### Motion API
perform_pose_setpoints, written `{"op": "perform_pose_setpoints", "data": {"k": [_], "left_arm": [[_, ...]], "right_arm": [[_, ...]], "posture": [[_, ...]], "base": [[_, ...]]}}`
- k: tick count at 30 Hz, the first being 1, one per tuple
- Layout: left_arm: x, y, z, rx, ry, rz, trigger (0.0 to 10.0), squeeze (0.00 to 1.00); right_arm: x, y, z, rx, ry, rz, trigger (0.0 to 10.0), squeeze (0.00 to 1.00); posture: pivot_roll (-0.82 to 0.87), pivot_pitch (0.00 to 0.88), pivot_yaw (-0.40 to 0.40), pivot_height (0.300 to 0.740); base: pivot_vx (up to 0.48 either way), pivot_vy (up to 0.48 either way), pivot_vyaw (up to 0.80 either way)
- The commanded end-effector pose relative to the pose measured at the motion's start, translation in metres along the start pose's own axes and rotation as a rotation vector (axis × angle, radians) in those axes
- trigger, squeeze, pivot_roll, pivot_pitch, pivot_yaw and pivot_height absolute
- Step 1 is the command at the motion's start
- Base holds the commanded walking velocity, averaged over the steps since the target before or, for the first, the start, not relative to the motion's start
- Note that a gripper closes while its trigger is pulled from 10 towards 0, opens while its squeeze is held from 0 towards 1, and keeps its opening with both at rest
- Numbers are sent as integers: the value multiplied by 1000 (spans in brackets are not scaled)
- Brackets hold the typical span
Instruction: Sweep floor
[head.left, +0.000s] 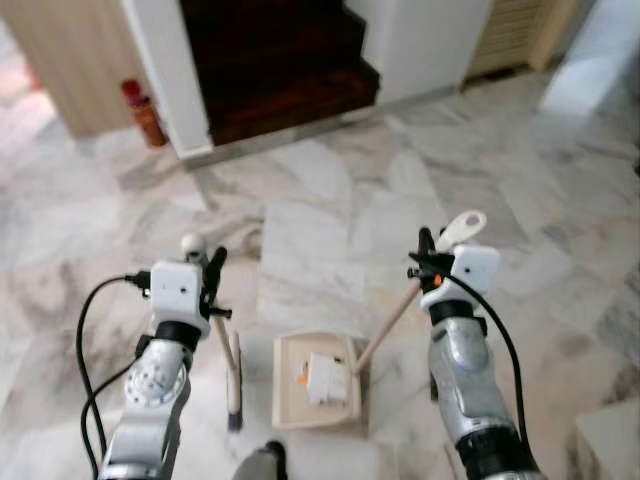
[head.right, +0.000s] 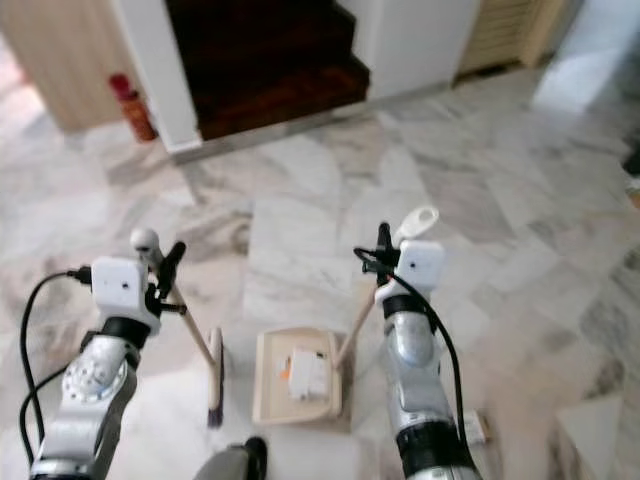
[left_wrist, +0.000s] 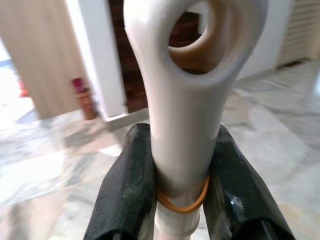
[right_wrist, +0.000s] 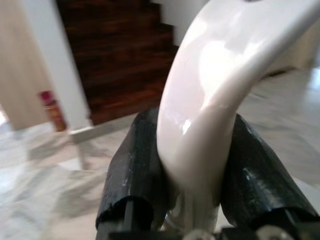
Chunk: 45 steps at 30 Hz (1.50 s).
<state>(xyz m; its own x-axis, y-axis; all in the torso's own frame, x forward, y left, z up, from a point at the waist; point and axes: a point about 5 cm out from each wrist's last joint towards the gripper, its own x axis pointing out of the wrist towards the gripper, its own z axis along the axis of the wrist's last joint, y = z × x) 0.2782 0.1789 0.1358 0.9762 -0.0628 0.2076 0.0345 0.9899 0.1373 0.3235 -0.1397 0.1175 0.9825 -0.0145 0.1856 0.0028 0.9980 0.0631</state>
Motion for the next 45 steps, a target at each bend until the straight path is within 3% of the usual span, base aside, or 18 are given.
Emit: {"op": "perform_pose_setpoints", "data": {"k": [1,11,35,45], "left_arm": [[1,-1,8,15,-36,0,10000,0],[0,-1,7,15,-31,-1,10000,0],[1,-1,5,3,-14,2,10000,0],[1,-1,5,1,-11,-1,10000,0]], "right_arm": [[3,-2,10,11,-45,-4,10000,0],[2,0,9,12,-40,0,10000,0],[2,2,7,38,-28,8,10000,0],[2,2,6,36,-26,8,10000,0]], "posture": [[137,174,-33,740],[137,176,-31,740],[141,170,-28,740],[140,163,-26,740]], "base": [[0,0,619],[0,0,604],[0,0,0],[0,315,0]]}}
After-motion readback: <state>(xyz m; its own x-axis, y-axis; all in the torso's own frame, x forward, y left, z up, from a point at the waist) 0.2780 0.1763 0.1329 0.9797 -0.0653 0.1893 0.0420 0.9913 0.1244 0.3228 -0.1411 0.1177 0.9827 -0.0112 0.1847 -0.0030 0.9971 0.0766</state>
